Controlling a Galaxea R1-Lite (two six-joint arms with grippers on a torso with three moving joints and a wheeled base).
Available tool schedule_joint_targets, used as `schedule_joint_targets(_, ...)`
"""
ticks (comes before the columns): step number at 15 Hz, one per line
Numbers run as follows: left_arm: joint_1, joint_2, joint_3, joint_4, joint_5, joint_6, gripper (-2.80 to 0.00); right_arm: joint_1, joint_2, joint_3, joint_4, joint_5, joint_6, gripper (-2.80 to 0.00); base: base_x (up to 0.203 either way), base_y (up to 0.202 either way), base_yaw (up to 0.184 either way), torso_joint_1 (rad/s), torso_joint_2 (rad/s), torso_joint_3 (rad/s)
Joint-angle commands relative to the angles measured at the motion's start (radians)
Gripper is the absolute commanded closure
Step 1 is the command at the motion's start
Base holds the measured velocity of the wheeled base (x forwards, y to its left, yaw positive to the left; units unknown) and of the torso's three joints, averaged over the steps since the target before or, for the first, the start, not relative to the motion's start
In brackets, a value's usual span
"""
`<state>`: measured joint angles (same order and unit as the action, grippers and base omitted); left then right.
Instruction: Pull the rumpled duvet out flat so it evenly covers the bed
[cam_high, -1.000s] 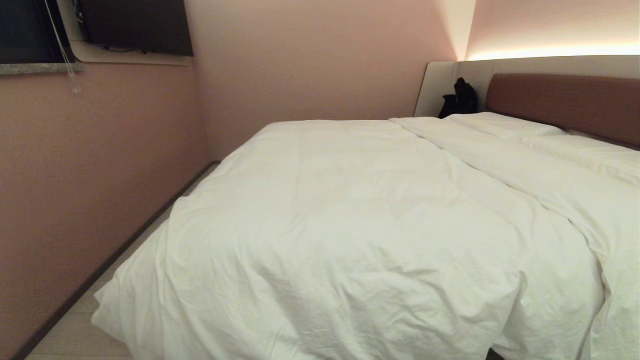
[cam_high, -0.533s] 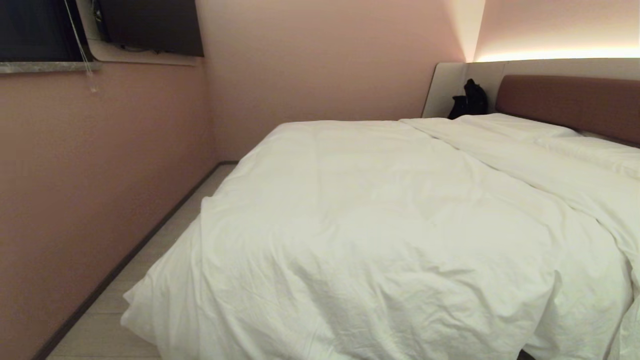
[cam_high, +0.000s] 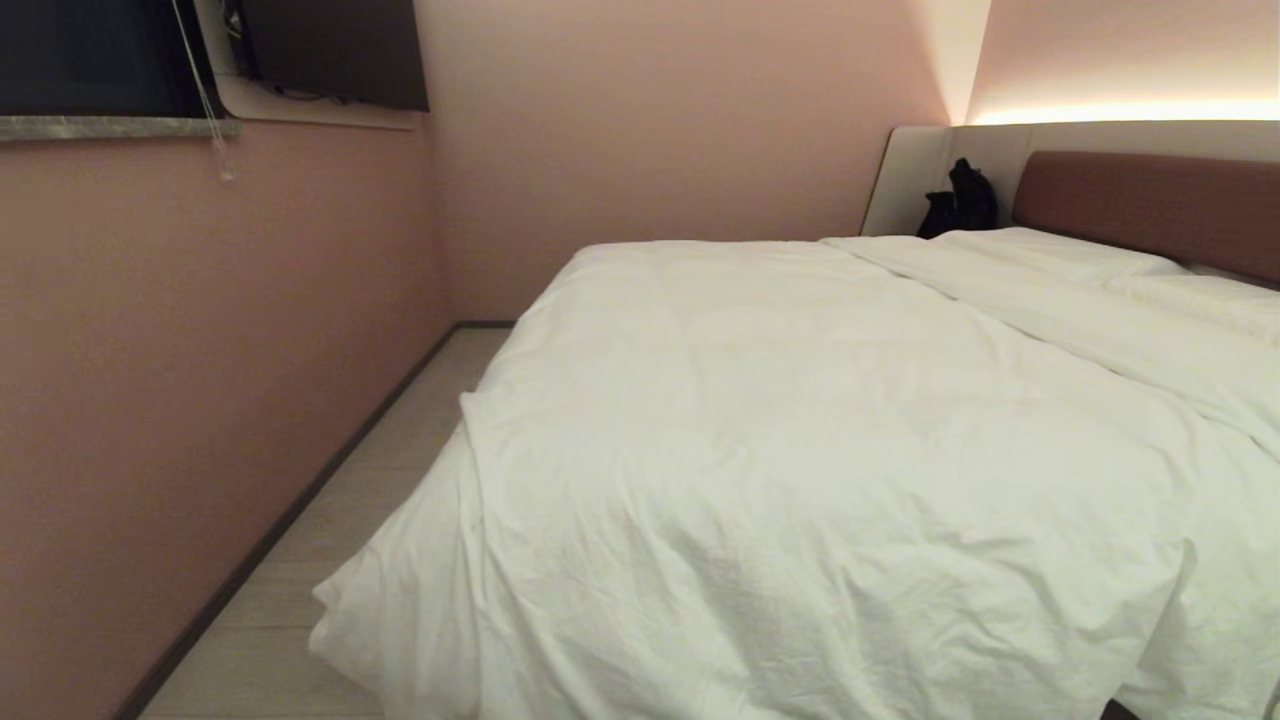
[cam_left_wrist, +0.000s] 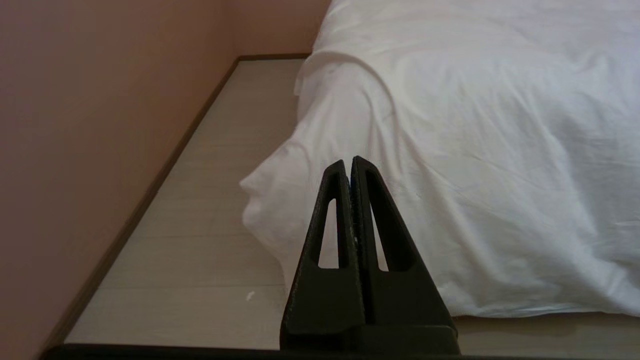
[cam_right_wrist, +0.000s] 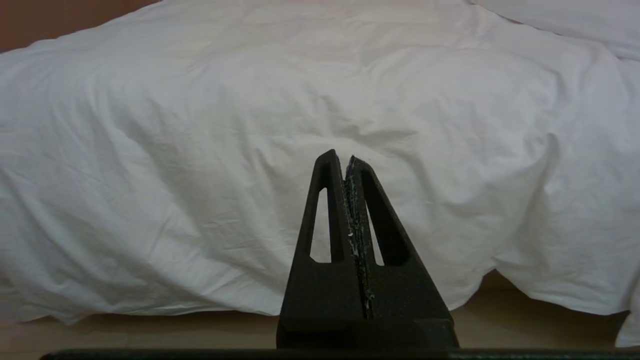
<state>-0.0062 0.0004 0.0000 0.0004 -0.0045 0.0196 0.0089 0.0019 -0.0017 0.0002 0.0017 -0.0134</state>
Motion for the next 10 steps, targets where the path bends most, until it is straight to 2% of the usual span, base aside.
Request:
schedule_joint_targets(1,0.000,0.000,0.000,0.000,0.000,0.000,0.00,0.000,0.000,0.000,0.000,0.000,0.000,0.00,0.000,0.197,0.000,0.004,0.00,0.000)
schedule_joint_targets(10,0.000,0.000,0.000,0.000,0.000,-0.001,0.00,0.000,0.000,0.002,0.000,0.000,0.000,0.00,0.000,0.197,0.000,0.002,0.00,0.003)
